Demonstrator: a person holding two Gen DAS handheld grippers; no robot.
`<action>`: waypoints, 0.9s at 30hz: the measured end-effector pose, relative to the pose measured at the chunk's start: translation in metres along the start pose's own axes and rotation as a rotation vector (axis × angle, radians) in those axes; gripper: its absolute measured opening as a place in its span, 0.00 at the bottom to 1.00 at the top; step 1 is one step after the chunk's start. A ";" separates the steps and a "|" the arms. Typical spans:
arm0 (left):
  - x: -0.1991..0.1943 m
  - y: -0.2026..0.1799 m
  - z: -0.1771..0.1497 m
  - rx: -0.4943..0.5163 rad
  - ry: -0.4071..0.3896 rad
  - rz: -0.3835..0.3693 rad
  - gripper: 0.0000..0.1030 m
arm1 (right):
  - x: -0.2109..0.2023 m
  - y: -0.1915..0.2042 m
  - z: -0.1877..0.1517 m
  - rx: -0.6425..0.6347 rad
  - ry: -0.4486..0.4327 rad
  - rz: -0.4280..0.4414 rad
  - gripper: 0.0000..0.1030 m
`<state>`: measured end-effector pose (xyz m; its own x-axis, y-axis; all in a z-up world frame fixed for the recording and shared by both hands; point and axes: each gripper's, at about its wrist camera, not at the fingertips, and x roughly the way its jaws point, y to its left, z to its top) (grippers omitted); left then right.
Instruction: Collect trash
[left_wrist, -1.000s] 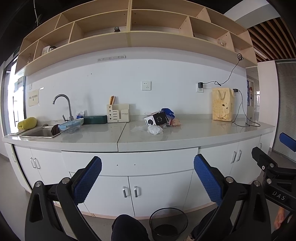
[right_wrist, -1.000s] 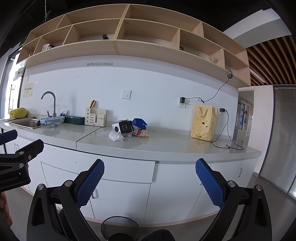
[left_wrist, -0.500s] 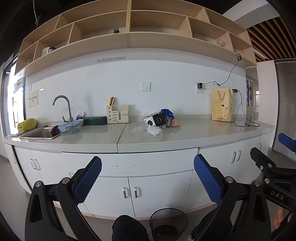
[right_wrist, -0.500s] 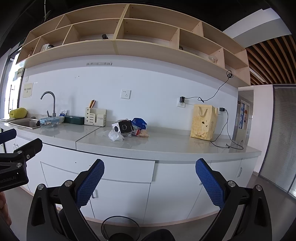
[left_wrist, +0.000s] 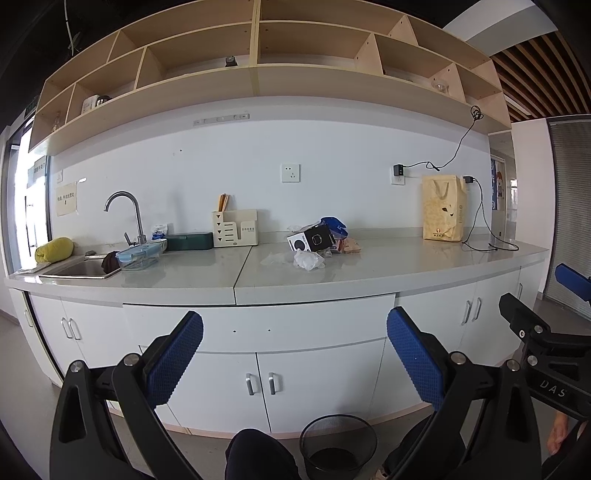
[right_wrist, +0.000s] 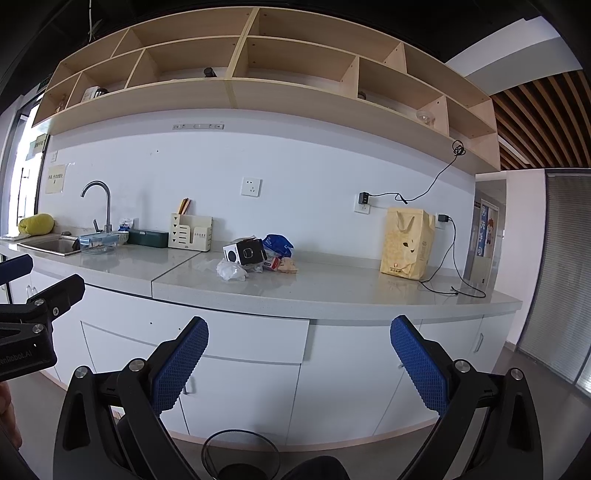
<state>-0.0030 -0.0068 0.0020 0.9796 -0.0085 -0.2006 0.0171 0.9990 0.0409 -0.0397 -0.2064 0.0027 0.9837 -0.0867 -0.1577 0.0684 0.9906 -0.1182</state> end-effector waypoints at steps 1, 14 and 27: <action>0.000 0.000 0.000 0.000 0.000 -0.001 0.96 | 0.000 0.000 0.000 0.001 0.001 0.001 0.97; -0.002 -0.004 -0.001 0.023 -0.019 0.023 0.96 | 0.000 0.001 0.001 -0.011 -0.007 -0.008 0.97; 0.032 0.002 0.014 0.026 -0.006 0.028 0.96 | 0.029 0.000 0.009 -0.004 0.015 0.017 0.97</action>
<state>0.0316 -0.0056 0.0096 0.9810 0.0193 -0.1928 -0.0056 0.9974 0.0715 -0.0094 -0.2076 0.0073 0.9821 -0.0715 -0.1741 0.0511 0.9916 -0.1189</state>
